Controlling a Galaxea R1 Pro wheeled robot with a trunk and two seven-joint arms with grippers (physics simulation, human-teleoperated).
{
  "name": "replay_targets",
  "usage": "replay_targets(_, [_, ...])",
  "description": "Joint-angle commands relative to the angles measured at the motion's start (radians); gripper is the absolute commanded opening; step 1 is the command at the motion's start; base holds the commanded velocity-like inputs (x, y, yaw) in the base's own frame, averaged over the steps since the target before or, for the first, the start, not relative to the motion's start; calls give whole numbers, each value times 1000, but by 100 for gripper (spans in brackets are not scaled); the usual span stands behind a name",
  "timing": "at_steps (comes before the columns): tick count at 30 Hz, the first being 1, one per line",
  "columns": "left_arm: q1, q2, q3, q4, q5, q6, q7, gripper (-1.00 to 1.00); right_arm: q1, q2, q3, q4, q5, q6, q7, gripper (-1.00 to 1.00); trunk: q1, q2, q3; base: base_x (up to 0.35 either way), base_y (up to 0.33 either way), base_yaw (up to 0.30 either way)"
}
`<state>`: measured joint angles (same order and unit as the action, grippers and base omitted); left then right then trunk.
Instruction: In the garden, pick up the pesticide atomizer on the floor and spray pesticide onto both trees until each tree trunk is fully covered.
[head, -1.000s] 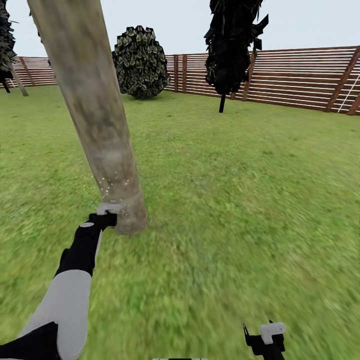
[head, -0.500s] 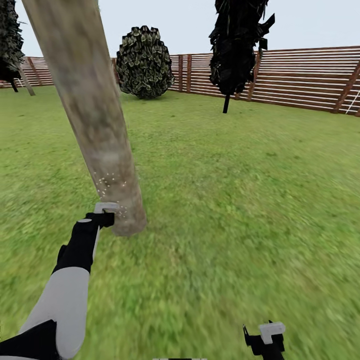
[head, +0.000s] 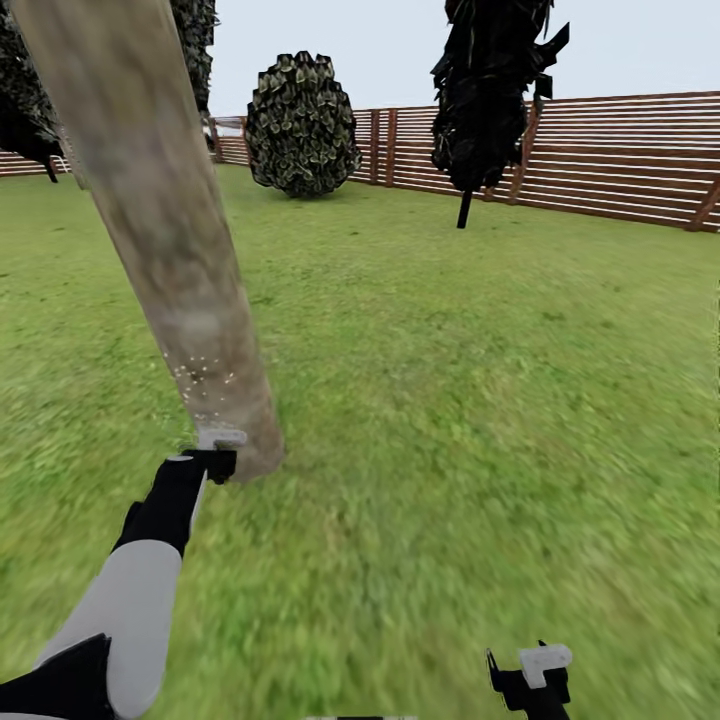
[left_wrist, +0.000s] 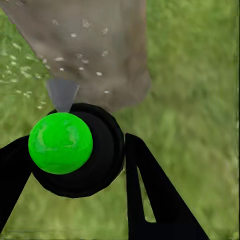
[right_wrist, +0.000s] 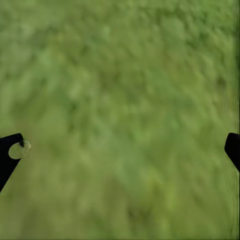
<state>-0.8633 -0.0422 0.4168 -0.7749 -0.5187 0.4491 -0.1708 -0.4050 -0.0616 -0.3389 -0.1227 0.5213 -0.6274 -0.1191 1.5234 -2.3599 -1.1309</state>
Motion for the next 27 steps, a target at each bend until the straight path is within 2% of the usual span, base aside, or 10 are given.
replay_targets(1, [0, 0, -1, 11, -2, -1, 6, -100, 0, 0, 0, 0, 0, 0, 0, 100, 0, 0, 0, 10, -272, 0])
replay_targets(6, [0, 0, -4, 20, -1, 0, 59, -100, 0, 0, 1, 1, 0, 0, 1, 100, 0, 0, 0, -61, -273, 0])
replay_targets(9, [0, 6, 1, 14, 0, 1, 63, -100, 0, 1, 1, 1, 0, 0, 1, 100, 0, 0, 0, -13, -274, 95])
replay_targets(11, [0, 56, 6, 8, 5, 2, 62, -100, 0, 2, 1, 1, 0, 0, 1, 100, 0, 0, 0, 172, -225, 249])
replay_targets(14, [-1, 82, 8, 5, 7, 2, 61, -100, 0, 2, 1, 2, 0, 0, 1, 100, 0, 0, 0, 225, -189, 124])
replay_targets(20, [-2, 75, 7, 7, 9, 2, 66, -100, 0, 2, 1, 2, 0, 0, 1, 100, 0, 0, 0, 245, -151, 9])
replay_targets(27, [-2, 76, 6, 2, 8, 2, 67, -100, 0, 2, 1, 2, 1, 0, 1, 100, 0, 0, 0, -155, -236, 0])
